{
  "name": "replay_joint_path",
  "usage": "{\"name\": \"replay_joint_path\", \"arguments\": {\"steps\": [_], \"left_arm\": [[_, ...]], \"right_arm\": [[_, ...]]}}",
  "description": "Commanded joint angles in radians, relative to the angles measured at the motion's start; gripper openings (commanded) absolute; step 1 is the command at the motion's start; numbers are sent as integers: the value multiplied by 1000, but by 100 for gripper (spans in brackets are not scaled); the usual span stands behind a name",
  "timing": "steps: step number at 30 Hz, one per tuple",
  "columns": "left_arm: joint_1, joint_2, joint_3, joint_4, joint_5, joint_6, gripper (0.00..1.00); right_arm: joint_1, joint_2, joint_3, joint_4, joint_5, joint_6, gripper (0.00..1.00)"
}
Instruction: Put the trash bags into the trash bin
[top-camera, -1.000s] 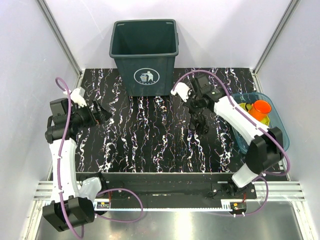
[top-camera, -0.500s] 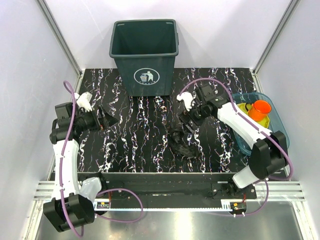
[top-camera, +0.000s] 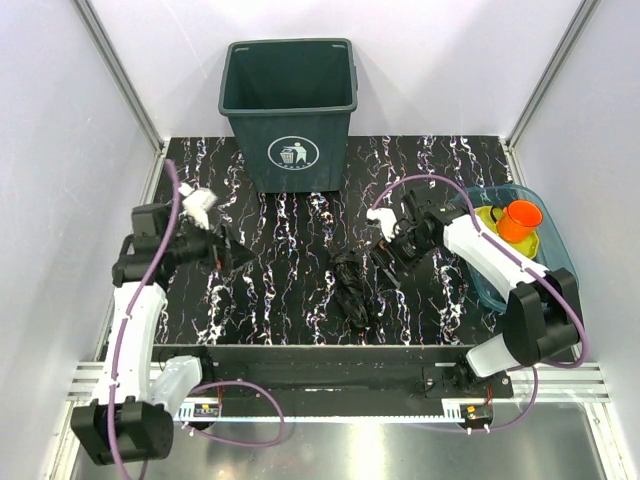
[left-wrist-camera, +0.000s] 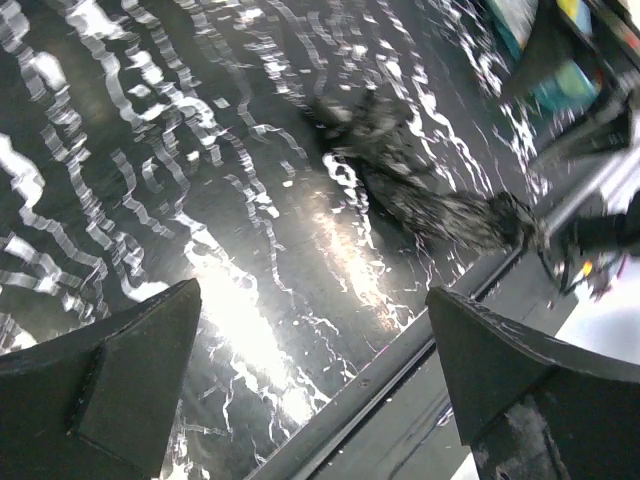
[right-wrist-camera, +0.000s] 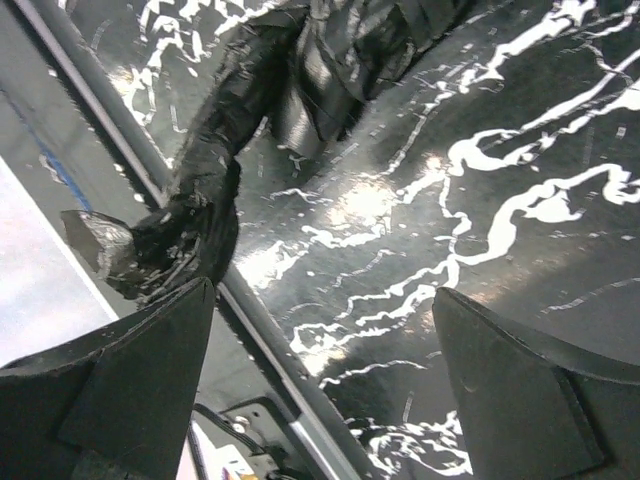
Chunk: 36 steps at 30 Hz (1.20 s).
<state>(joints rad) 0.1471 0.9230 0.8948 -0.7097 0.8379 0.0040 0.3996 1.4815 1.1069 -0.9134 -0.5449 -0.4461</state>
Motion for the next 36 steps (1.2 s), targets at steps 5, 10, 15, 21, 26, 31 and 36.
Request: {"name": "replay_joint_path", "arguments": {"steps": [5, 10, 15, 21, 26, 31, 36], "left_arm": [[-509, -26, -25, 93, -120, 448, 99], [-808, 106, -69, 281, -206, 617, 99], [-952, 296, -88, 525, -230, 702, 99], [-1070, 491, -102, 780, -252, 711, 99], [-1124, 615, -80, 834, -209, 751, 99], [-1140, 682, -48, 863, -227, 745, 89], [-1144, 686, 88, 710, -218, 711, 26]], "right_arm": [[-42, 100, 68, 15, -173, 141, 98], [-169, 144, 82, 2, -259, 245, 97], [-231, 160, 61, 16, -320, 331, 97], [-240, 137, 31, 47, -302, 359, 98], [-252, 171, 47, 47, -309, 376, 100], [-255, 171, 31, 68, -300, 389, 100], [-255, 174, 16, 84, -305, 400, 100]]}}
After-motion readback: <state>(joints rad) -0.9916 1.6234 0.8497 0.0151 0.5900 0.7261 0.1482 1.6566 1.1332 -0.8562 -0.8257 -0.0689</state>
